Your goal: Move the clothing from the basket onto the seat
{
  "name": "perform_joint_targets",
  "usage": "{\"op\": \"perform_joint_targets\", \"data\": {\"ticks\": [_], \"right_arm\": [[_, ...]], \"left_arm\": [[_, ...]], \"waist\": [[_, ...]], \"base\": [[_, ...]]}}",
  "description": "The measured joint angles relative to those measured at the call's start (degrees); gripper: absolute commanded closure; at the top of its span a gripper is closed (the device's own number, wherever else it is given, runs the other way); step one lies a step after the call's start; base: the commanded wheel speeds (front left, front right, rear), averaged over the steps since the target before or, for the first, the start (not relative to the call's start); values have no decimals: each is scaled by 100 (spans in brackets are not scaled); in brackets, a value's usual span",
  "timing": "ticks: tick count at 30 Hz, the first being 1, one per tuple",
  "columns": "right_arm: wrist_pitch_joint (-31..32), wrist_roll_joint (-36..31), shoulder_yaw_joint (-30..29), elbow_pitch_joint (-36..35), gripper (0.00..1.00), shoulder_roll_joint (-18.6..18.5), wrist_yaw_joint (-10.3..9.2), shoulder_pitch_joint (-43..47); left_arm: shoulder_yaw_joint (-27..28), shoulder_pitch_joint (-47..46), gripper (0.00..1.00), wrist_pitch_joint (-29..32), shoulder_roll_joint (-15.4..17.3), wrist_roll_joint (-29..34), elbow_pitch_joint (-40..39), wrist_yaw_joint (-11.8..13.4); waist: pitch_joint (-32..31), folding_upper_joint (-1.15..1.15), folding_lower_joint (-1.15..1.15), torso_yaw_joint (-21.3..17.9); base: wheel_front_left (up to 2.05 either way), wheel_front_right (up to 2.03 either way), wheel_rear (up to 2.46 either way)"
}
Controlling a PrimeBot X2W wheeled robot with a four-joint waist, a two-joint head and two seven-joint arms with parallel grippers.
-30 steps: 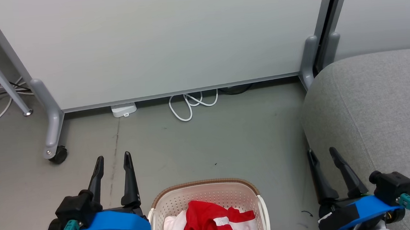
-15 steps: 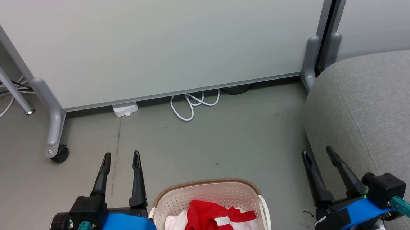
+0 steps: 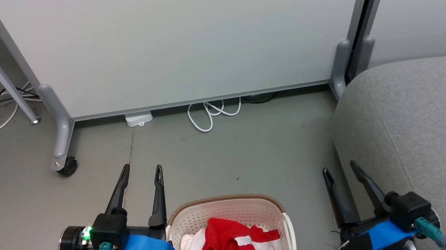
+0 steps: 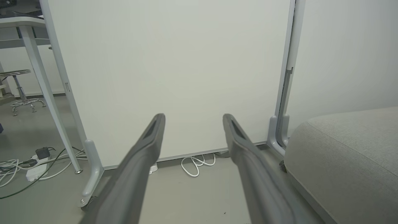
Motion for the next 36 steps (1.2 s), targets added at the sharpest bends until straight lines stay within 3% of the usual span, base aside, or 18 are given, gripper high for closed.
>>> {"op": "perform_joint_targets", "data": {"ticks": [8, 36], "right_arm": [[-78, -234, 20, 111, 0, -3, 1, -2], [-80, -165, -11, 461, 0, -5, 1, -38]], "left_arm": [[-21, -4, 0, -74, -19, 298, 90, -49], [62, -42, 0, -75, -79, 219, 444, -203]], "waist": [[-5, 0, 0, 21], [-12, 0, 0, 21]], "base": [[0, 0, 0], [0, 0, 0]]}}
